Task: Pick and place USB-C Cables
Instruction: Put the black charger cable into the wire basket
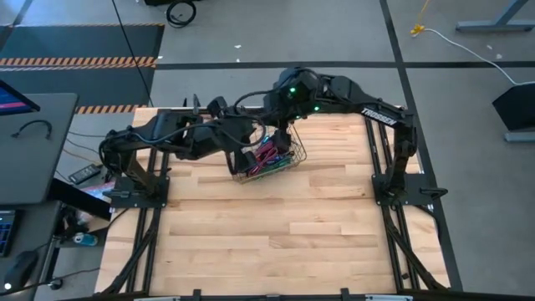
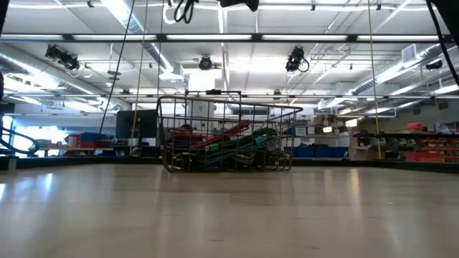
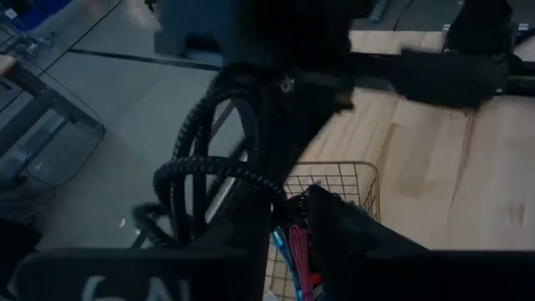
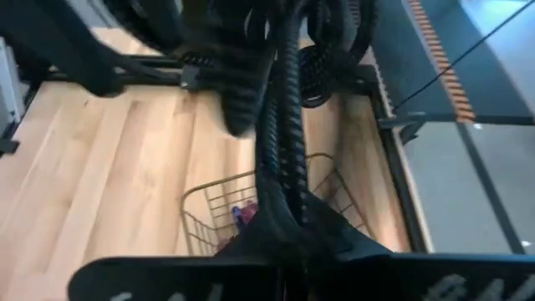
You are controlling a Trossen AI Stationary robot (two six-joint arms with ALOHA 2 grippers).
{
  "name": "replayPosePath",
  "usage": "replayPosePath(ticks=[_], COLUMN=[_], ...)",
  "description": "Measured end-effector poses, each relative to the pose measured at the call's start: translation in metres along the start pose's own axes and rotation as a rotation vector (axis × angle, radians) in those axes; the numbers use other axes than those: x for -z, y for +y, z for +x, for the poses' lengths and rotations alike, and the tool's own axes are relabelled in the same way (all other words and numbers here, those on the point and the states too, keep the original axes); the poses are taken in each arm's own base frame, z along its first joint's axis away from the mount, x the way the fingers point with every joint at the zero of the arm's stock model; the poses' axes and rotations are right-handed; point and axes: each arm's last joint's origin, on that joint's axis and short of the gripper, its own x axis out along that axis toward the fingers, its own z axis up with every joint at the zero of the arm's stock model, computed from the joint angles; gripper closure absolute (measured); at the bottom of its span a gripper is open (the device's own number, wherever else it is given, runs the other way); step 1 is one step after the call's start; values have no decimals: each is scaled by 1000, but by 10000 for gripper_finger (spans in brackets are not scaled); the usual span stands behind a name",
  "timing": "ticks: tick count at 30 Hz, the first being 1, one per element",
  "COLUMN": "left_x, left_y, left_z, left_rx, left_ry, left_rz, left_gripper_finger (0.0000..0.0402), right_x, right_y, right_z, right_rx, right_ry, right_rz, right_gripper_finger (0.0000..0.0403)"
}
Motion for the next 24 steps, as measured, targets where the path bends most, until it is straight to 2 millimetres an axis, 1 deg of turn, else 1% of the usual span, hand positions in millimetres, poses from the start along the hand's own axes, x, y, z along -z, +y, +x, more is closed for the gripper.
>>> replayPosePath(ticks=[3,7,11,14,20,22,24], left_x=[0,-2,-8,-11,-9,-6,1], left_y=[1,2,2,3,11,13,16], left_z=[1,1,1,2,4,5,7], left_rx=[-4,-22,-48,-56,-97,-114,-130], left_ry=[-1,-18,-65,-84,-68,-40,18], left_rz=[1,17,43,52,41,33,19], left_gripper_finger=[300,278,251,236,228,228,228], right_x=[-1,-2,0,4,11,13,16], right_y=[-4,-9,-14,-15,-17,-16,-15], right_z=[-16,-43,-73,-90,-121,-126,-127], right_rx=[28,81,151,202,288,290,269], right_ry=[-26,-69,-90,-87,-81,-79,-61], right_rz=[5,12,28,38,57,69,71], right_gripper_finger=[390,390,390,390,390,390,390])
